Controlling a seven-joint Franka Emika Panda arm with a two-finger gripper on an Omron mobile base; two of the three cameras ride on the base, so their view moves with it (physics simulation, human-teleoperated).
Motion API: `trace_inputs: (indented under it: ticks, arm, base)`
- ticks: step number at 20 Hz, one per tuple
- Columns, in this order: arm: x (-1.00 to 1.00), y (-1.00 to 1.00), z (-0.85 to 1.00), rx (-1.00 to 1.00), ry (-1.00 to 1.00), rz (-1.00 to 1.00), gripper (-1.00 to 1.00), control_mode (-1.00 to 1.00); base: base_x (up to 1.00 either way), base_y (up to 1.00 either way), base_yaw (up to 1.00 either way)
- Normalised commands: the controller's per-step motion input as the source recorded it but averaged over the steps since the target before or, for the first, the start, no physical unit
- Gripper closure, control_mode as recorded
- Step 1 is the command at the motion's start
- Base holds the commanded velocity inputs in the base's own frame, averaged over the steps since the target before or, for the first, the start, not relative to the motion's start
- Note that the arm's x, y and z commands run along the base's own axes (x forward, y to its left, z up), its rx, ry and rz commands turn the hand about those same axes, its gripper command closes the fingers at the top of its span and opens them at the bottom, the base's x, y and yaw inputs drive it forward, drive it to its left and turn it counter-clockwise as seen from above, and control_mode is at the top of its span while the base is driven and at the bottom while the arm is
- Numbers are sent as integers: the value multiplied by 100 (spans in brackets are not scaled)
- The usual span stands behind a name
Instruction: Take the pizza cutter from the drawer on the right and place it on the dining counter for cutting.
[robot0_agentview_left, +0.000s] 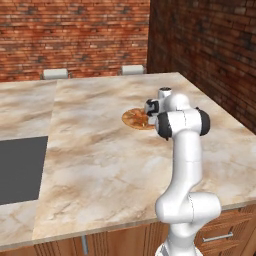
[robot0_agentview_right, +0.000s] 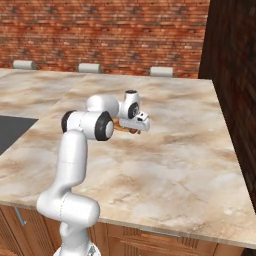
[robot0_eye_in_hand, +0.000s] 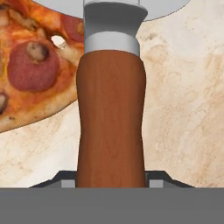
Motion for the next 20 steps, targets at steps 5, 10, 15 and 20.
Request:
trace_inputs:
  ticks: [5, 10, 15, 20]
  arm:
    - [-5, 0, 0, -3, -7, -2, -100, -100]
    - [0, 0, 15, 0, 0, 0, -100, -100]
    - [-30, 0, 83, 0, 0, -1, -100, -100]
    - [-94, 17, 67, -1, 0, 0, -100, -100]
  base:
    - [0, 0, 0]
    - [0, 0, 0]
    - [0, 0, 0]
    - [0, 0, 0]
